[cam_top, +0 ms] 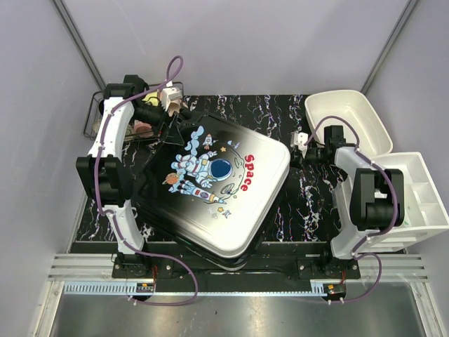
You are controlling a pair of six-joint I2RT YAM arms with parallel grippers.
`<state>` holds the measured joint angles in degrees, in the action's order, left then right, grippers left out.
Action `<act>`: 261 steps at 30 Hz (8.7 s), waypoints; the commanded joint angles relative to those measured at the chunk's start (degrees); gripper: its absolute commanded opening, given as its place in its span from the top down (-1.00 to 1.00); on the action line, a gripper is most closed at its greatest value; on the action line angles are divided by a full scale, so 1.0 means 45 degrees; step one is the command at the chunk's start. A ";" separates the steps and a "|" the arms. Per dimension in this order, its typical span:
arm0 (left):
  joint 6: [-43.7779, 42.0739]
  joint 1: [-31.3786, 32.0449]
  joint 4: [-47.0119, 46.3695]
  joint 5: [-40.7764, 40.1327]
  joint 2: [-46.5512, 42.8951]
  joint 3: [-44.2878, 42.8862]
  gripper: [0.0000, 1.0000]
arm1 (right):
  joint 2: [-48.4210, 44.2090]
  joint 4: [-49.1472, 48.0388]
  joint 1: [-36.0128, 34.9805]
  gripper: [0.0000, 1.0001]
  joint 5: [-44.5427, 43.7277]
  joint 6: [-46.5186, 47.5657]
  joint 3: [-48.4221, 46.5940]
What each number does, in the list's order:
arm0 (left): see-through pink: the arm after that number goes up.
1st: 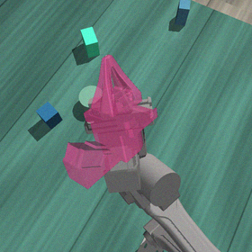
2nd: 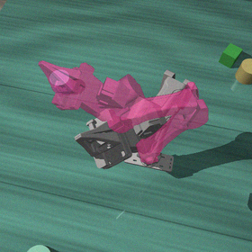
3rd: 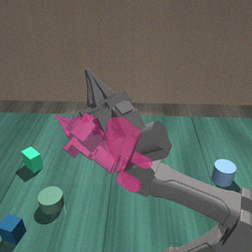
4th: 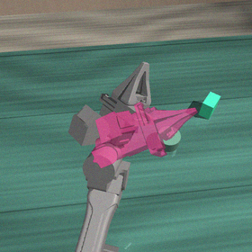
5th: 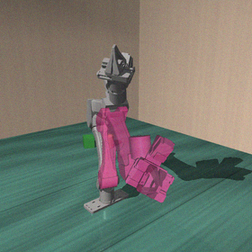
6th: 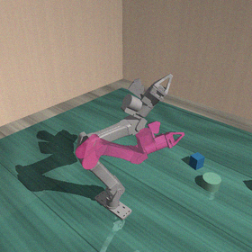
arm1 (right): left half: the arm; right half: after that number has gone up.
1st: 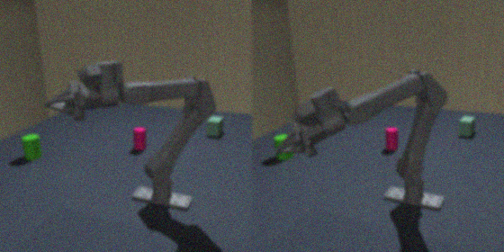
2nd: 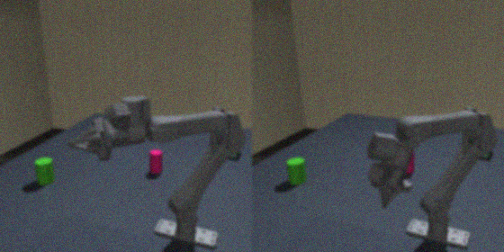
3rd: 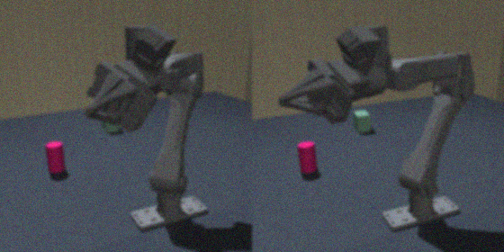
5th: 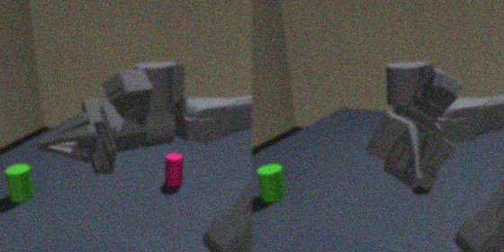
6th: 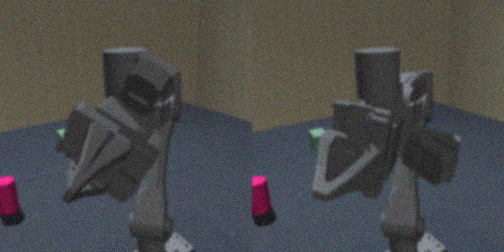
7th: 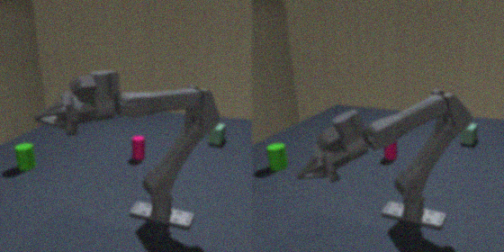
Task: Open, take out, and arrange the luggage
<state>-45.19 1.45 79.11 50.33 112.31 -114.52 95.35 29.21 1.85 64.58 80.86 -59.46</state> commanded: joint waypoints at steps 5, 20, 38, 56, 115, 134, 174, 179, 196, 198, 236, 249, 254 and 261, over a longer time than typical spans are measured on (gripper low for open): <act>-0.2497 0.2255 0.0721 -0.0344 0.1760 0.0742 -0.69 | 0.1426 -1.6641 -0.1170 1.00 0.3053 -1.2610 0.0832; -0.0273 0.0147 -0.0547 0.0594 0.0590 0.1757 -0.76 | 0.2054 -1.1288 -0.1933 0.95 0.0070 -1.1218 -0.1822; 0.2391 -0.3915 -0.1771 0.0222 -0.3569 0.3965 -0.96 | -0.1635 0.0747 -0.2129 -0.77 -0.6694 -1.1405 -0.6707; -0.6244 -0.4933 0.1580 -0.3858 -0.9019 1.1501 -0.98 | -0.6580 0.5657 -0.2656 -0.95 -0.5366 -2.0232 -0.7744; 0.6282 -0.0809 -0.5952 -0.0150 -0.3511 0.3207 -0.98 | -0.2219 0.4342 -0.1934 -0.99 -0.7027 -1.5984 -0.8742; -0.3023 0.3660 0.1716 -0.2568 -1.4332 1.0289 -0.98 | -1.2418 1.4152 -0.2383 -0.99 -0.4877 -0.4301 -0.2940; 0.2050 0.4638 -0.4493 -0.3526 -1.2754 1.3241 0.45 | -0.9610 0.8609 -0.2422 -0.99 -0.4859 -0.5544 -0.1589; 0.4138 0.4638 -0.6209 -0.3955 -1.1640 1.3047 1.00 | -0.8281 0.8118 -0.2403 -1.00 -0.4877 -0.7865 -0.3557; 0.9944 0.2959 -0.9982 -0.5208 -0.6836 0.9514 1.00 | -0.6970 0.7572 -0.2598 -0.99 -0.5600 -0.8868 -0.5343; 0.9847 0.2861 -0.9963 -0.4723 -0.6386 0.8754 1.00 | -0.7087 0.7513 -0.2637 -0.99 -0.5736 -0.8750 -0.5127; 1.5315 0.0244 -1.3303 0.1375 -0.4489 0.3319 1.00 | -0.8027 -0.7405 -0.7909 -0.19 -1.2117 -0.7793 0.3292; 1.3894 -0.1395 -1.2914 0.1550 -0.6047 0.4101 -0.93 | -0.4786 -1.0885 -0.7911 -0.42 -1.5971 -0.8457 -0.0979; 0.6967 -0.1183 -0.9990 0.1376 -0.8313 0.5542 -0.81 | -0.3047 -1.0867 -0.7384 -0.51 -1.5796 -0.9042 -0.3245; 0.0123 0.2752 -0.7384 -0.1199 -1.0679 0.9835 -0.67 | -0.0101 -1.1217 -0.6427 -0.61 -1.5483 -0.9629 -0.6256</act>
<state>-23.51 3.88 38.72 52.71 65.73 -79.26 89.49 -15.51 -29.52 -3.81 40.18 -79.13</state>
